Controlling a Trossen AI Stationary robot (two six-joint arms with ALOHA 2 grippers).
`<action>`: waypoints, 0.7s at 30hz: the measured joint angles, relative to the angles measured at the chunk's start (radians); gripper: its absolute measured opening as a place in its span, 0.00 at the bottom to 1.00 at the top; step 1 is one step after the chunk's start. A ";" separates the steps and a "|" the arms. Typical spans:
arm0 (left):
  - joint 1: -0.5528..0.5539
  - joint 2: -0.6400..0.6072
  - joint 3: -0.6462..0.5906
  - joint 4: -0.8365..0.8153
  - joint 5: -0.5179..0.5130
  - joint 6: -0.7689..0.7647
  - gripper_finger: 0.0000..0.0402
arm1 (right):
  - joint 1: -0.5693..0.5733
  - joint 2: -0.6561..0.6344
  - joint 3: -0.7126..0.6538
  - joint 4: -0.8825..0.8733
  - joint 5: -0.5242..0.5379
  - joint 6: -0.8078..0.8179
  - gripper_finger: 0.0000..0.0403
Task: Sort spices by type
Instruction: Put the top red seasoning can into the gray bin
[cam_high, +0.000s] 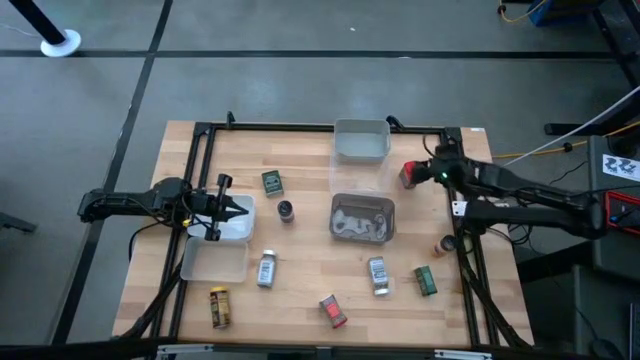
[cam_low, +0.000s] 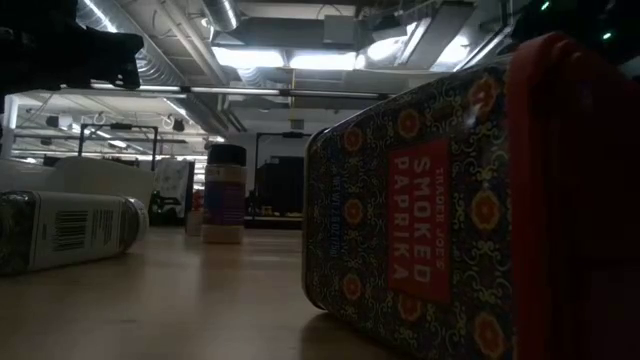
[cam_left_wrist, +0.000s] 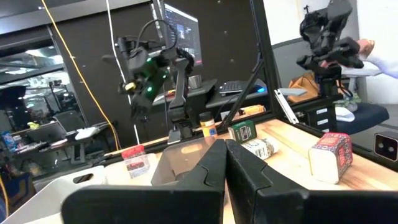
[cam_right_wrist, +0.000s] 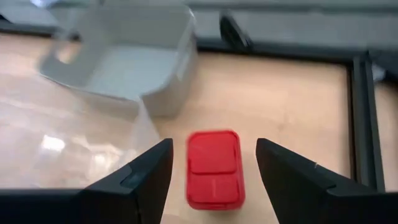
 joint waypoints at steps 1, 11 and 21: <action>0.000 0.000 0.000 0.000 0.000 0.000 0.00 | -0.033 0.019 0.000 0.001 -0.038 -0.017 0.58; 0.000 0.000 0.000 -0.019 -0.001 0.000 0.00 | -0.191 0.201 0.000 0.116 -0.259 -0.176 0.58; 0.000 0.000 0.000 -0.045 -0.002 -0.001 0.00 | -0.188 0.280 0.003 0.146 -0.249 -0.206 0.58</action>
